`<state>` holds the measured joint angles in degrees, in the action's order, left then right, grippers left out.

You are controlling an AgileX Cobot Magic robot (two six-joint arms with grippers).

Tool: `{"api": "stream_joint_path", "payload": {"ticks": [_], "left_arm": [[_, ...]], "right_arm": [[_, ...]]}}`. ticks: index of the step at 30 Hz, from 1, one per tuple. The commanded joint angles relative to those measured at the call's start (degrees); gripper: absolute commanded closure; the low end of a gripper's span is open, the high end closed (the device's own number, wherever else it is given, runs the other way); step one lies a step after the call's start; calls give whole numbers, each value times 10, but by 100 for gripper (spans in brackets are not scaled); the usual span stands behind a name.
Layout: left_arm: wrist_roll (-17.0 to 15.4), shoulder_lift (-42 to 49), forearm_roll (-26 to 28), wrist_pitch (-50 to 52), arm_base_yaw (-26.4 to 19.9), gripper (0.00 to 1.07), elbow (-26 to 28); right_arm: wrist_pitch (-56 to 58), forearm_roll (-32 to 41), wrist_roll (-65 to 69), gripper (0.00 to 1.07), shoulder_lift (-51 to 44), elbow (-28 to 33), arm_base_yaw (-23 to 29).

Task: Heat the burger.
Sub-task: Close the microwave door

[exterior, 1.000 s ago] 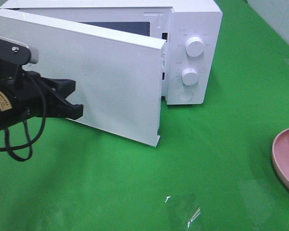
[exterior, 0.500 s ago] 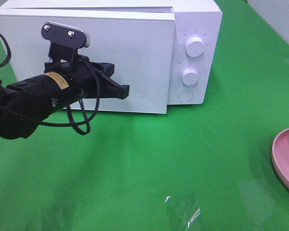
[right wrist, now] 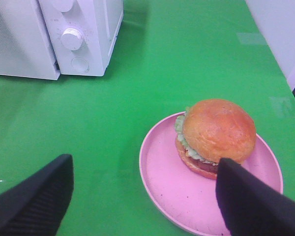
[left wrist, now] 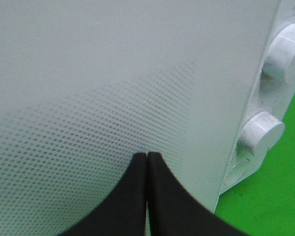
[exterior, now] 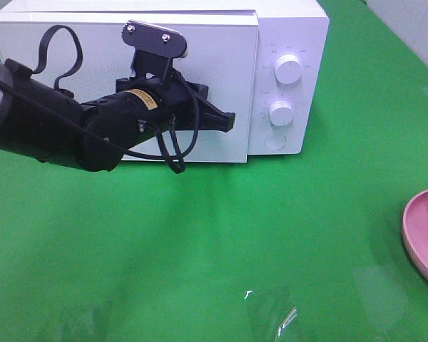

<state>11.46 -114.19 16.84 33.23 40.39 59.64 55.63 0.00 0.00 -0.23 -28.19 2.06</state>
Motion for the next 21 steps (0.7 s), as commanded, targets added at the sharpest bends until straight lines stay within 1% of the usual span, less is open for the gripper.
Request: {"api": "stream_joint_path", "payload": {"ticks": [1,2,3,4,5,6,7,8,9,14,20,21], "left_arm": [[34,-13,56,18,-4,107,34],[57,-17,75,17,-8,107,43],[57,-17,75,17,-8,107,43],[69,-18,83,13,-9,107,46],[69,-18,83,13,-9,107,46],[82,-22,91,4,-20,107,55],[82,-22,91,4,-20,107,55],[83,-23,101,1,-30,107,61],[74,-23,109,-2,-39,107,64],[78,-22,105,-8,-40,107,65],[81,-6,102,-70,-21,107,64],[81,5,103,-102,-10,107,61]], "right_arm": [[-6,-6,0,32,-15,1,-4],[-6,-6,0,32,-15,1,-4],[-6,-6,0,32,-15,1,-4],[-6,-6,0,32,-15,1,-4],[-6,-6,0,32,-15,1,-4],[-6,-6,0,32,-15,1,-4],[-6,-6,0,32,-15,1,-4],[-6,-6,0,32,-15,1,-4],[-6,-6,0,32,-15,1,-4],[-6,-6,0,32,-15,1,-4],[-6,-6,0,32,-15,1,-4],[-6,-6,0,32,-15,1,-4]]}}
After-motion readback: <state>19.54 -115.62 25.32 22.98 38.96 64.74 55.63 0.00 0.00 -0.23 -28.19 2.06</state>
